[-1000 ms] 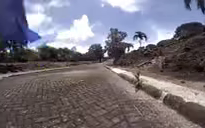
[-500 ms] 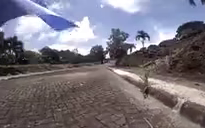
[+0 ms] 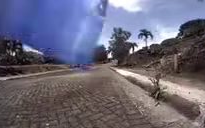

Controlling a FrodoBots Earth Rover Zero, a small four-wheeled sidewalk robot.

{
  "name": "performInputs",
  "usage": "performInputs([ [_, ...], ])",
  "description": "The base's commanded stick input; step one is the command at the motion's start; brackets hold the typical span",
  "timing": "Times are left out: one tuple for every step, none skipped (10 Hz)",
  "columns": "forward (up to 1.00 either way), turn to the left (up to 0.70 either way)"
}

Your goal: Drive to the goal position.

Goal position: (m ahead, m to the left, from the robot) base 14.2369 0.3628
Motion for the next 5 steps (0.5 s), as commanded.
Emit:
performInputs([
  [0.70,0.00],
  [0.70,0.00],
  [0.70,0.00],
  [0.70,0.00],
  [0.70,0.00],
])
